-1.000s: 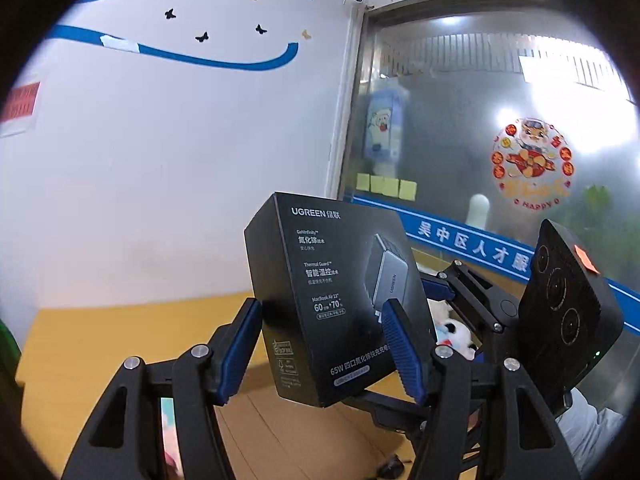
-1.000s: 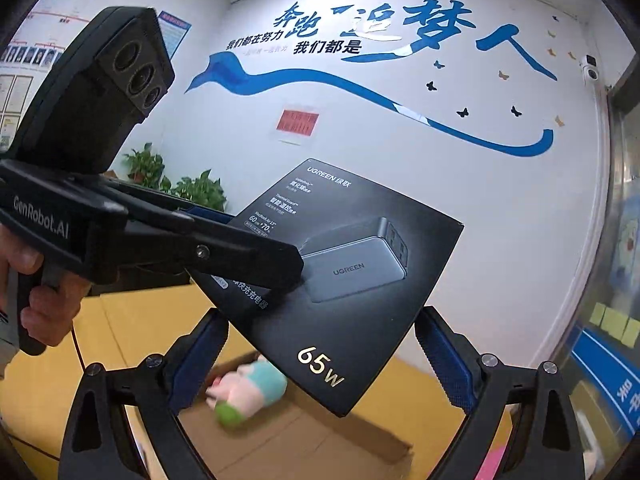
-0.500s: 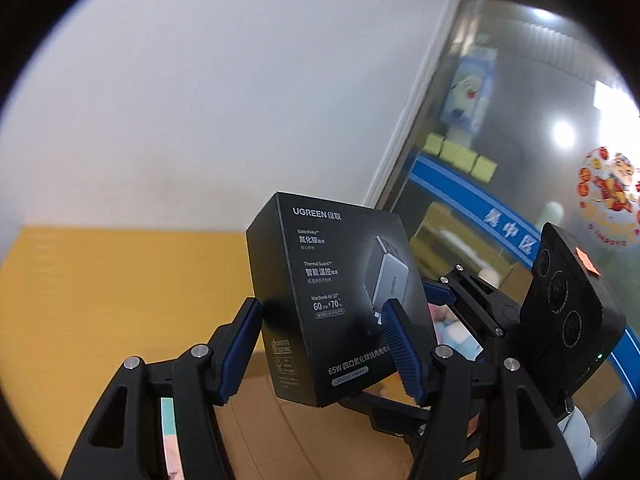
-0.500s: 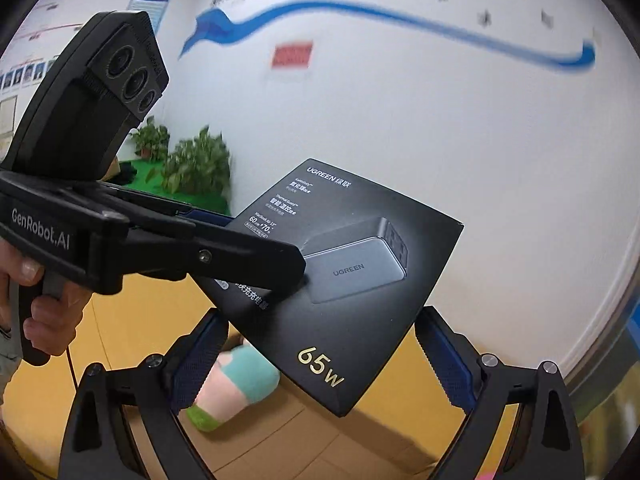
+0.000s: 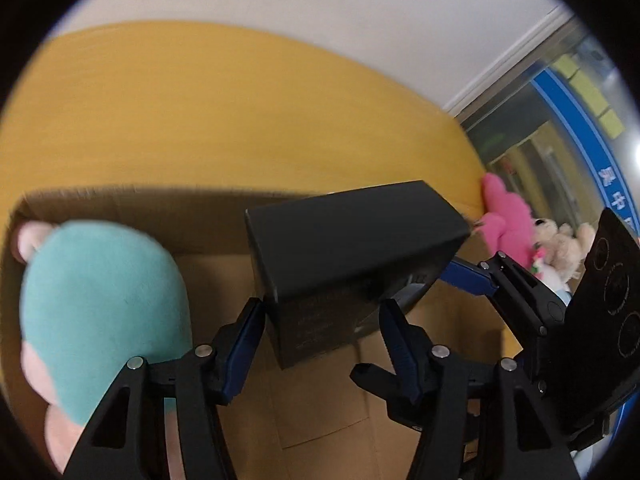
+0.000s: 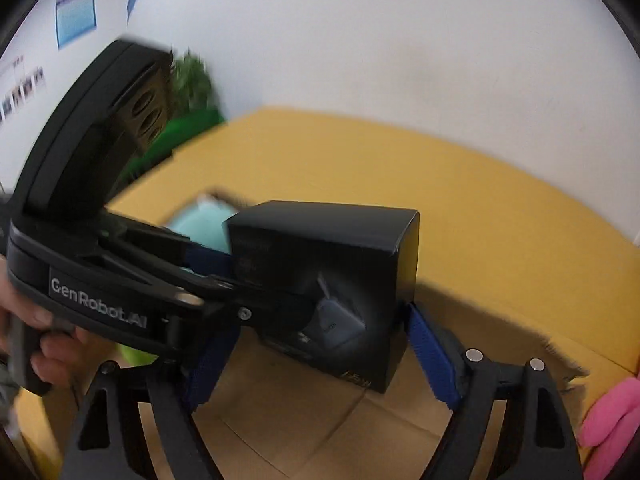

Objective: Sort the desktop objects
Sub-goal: 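Lower the charger box into the cardboard box and open the left gripper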

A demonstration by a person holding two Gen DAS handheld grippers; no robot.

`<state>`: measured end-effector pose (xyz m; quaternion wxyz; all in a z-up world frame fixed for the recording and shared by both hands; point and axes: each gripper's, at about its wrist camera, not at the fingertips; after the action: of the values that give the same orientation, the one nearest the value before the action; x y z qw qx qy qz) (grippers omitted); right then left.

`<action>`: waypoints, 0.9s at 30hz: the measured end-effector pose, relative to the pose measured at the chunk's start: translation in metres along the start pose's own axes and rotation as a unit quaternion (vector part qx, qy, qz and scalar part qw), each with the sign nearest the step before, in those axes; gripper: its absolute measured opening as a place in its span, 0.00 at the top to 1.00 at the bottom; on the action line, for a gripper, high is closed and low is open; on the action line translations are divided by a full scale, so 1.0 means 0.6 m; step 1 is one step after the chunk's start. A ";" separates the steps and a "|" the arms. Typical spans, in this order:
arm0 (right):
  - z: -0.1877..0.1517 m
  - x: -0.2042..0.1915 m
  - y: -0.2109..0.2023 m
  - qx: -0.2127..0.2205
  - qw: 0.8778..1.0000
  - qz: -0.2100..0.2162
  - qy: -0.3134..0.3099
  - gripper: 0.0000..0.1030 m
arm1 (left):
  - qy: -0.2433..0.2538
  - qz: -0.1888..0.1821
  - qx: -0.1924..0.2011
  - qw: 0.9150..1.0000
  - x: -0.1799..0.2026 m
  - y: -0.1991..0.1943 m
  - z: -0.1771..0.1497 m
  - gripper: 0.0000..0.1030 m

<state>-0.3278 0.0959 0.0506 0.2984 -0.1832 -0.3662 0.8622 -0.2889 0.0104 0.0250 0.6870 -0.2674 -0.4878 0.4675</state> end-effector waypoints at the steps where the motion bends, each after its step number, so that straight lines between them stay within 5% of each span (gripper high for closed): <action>1: -0.012 0.010 0.021 -0.018 1.000 0.010 0.016 0.20 | 0.009 0.013 -0.001 1.000 0.003 0.008 -0.006 0.47; 8: -0.056 0.023 0.064 -0.061 0.994 0.053 0.079 0.20 | 0.012 0.059 -0.014 0.998 0.015 0.011 0.002 0.49; 18: -0.034 0.010 0.102 -0.085 0.990 0.035 0.107 0.20 | 0.005 0.074 -0.003 0.997 -0.004 0.000 0.014 0.49; 22: -0.032 -0.003 0.061 -0.075 0.991 0.023 0.105 0.20 | 0.028 0.093 0.057 0.994 0.016 -0.074 0.005 0.49; 25: -0.028 -0.020 -0.008 -0.049 0.993 -0.012 0.110 0.16 | 0.056 0.073 0.120 0.988 0.042 -0.171 -0.030 0.49; 27: -0.036 -0.046 -0.064 -0.028 0.994 -0.037 0.099 0.04 | 0.081 0.068 0.160 0.981 0.063 -0.232 -0.064 0.46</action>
<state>-0.2807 0.1107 0.0671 0.3597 -0.2620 -0.3659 0.8174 -0.1971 -0.0106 0.1405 0.7246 -0.2233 -0.3300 0.5623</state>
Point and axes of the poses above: each gripper's, at about its wrist camera, not at the fingertips, and y roughly the way its jaws point, x to its right, z to its top, and after that the axes turned 1 degree about z, right-handed
